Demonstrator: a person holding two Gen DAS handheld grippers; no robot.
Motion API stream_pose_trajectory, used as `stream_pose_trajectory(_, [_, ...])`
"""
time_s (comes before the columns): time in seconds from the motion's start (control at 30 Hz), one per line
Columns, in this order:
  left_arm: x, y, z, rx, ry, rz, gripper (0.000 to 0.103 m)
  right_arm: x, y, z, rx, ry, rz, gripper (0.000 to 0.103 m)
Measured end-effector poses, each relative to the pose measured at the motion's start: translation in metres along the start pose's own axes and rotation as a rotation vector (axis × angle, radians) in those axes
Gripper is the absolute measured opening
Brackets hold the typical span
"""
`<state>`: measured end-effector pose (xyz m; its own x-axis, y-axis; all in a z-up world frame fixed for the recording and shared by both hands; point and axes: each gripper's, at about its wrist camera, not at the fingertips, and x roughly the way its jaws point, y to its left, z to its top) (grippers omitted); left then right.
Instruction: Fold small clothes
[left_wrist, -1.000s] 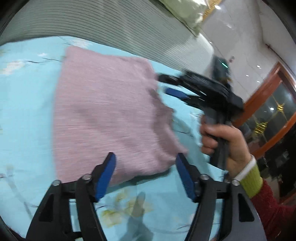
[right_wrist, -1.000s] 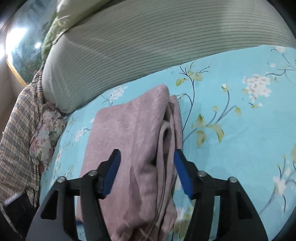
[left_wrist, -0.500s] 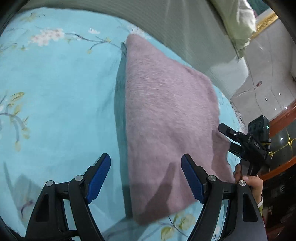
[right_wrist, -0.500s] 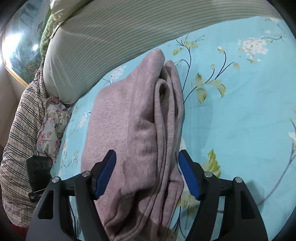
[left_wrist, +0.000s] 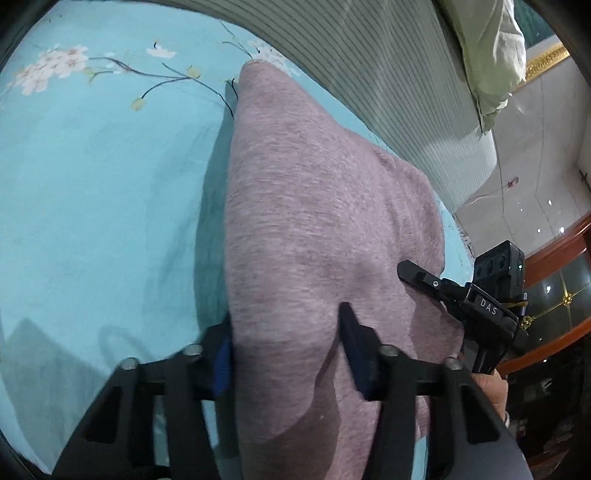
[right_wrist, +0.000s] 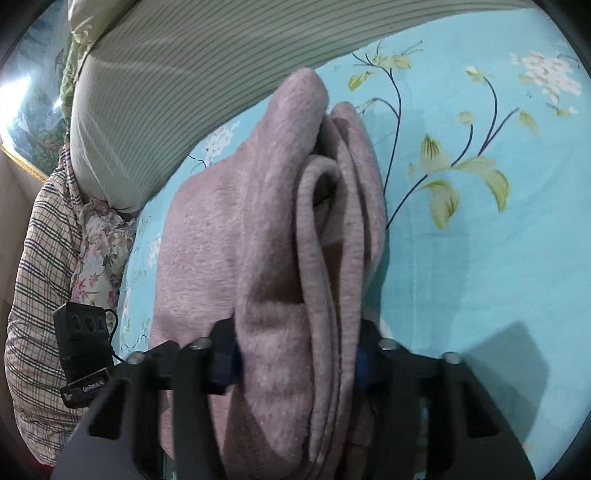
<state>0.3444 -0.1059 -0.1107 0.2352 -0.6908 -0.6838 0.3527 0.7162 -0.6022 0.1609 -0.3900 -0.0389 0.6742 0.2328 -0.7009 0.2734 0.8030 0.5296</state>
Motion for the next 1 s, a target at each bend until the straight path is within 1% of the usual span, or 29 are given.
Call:
stream_pose_trajectory(0.03, [-0.002, -0.001, -0.001, 0.009, -0.008, -0.001, 0.039, -0.003, 0.001, -0.001, -0.002, -0.009, 0.005, 0.037])
stream_pose_trajectory(0.07, [-0.006, -0.003, -0.002, 0.017, -0.014, -0.005, 0.038, -0.005, 0.004, -0.002, 0.0, -0.016, 0.009, 0.035])
stream_pose_trajectory(0.13, [-0.016, -0.007, -0.004, 0.032, -0.027, -0.014, 0.035, -0.012, 0.01, -0.004, -0.001, -0.033, 0.018, 0.033])
stream_pose_trajectory(0.2, [-0.026, -0.011, -0.006, 0.05, -0.041, -0.013, 0.034, -0.016, 0.018, -0.008, -0.003, -0.038, 0.03, 0.033])
stream_pose_trajectory(0.3, [-0.054, -0.012, -0.016, 0.074, -0.072, 0.0, 0.034, -0.017, 0.033, -0.015, -0.016, -0.024, 0.061, 0.032])
stream_pose_trajectory(0.37, [-0.074, -0.007, -0.023, 0.075, -0.089, 0.012, 0.033, -0.015, 0.048, -0.024, -0.033, -0.007, 0.085, 0.032])
stream_pose_trajectory(0.57, [-0.147, 0.024, -0.058, 0.048, -0.144, 0.058, 0.033, 0.005, 0.095, -0.056, -0.088, 0.047, 0.176, 0.032])
stream_pose_trajectory(0.73, [-0.19, 0.041, -0.084, 0.03, -0.18, 0.108, 0.033, 0.025, 0.131, -0.083, -0.141, 0.087, 0.219, 0.032])
stream_pose_trajectory(0.83, [-0.201, 0.055, -0.099, -0.003, -0.188, 0.123, 0.034, 0.036, 0.139, -0.098, -0.152, 0.112, 0.223, 0.032])
stream_pose_trajectory(0.97, [-0.191, 0.072, -0.113, -0.035, -0.156, 0.175, 0.035, 0.045, 0.14, -0.109, -0.18, 0.124, 0.168, 0.034])
stream_pose_trajectory(1.0, [-0.189, 0.073, -0.115, -0.038, -0.156, 0.187, 0.037, 0.047, 0.138, -0.111, -0.175, 0.124, 0.165, 0.035])
